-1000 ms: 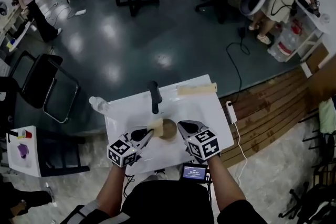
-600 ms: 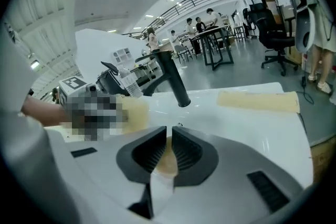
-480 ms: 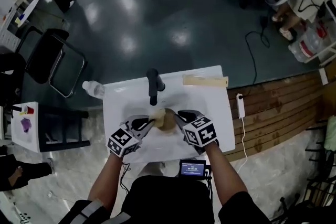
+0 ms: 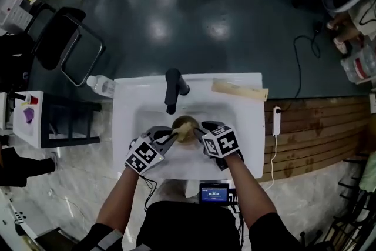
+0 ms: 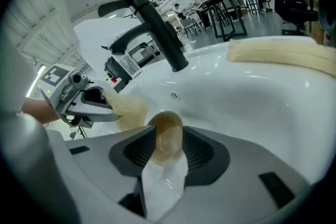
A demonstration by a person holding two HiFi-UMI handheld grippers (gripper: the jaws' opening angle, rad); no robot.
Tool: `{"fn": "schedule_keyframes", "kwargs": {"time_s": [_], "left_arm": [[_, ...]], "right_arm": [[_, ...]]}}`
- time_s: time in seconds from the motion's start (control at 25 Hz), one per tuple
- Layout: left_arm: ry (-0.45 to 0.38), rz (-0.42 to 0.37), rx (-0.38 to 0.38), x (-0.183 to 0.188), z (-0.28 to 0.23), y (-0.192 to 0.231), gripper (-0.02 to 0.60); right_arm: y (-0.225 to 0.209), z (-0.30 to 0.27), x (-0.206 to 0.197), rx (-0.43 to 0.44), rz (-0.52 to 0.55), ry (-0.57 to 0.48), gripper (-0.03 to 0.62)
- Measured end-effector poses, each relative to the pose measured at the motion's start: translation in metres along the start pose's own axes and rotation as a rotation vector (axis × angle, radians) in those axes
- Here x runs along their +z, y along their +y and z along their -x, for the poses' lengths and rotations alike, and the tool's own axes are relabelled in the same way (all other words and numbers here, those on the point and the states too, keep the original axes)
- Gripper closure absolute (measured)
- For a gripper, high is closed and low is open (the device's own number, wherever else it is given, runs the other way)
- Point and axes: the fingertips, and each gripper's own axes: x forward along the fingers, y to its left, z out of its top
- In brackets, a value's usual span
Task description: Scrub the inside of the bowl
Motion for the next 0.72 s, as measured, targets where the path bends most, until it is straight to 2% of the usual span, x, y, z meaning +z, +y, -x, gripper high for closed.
{"fn": "schedule_keyframes", "kwargs": {"time_s": [0.04, 0.48, 0.6, 0.72], "left_arm": [[0.019, -0.009, -0.001, -0.005, -0.004, 0.0, 0.565], [0.192, -0.112, -0.071, -0.04, -0.047, -0.004, 0.565], [0.223, -0.134, -0.083, -0.046, -0.053, -0.007, 0.565], [0.254, -0.178, -0.104, -0.048, -0.058, -0.012, 0.565]], "right_arm": [[-0.003, -0.005, -0.003, -0.002, -0.007, 0.015, 0.454], [-0.022, -0.046, -0.033, -0.047, -0.064, 0.139, 0.459], [-0.027, -0.048, -0.034, -0.063, -0.074, 0.133, 0.536], [-0.029, -0.05, -0.031, -0.058, -0.111, 0.114, 0.569]]}}
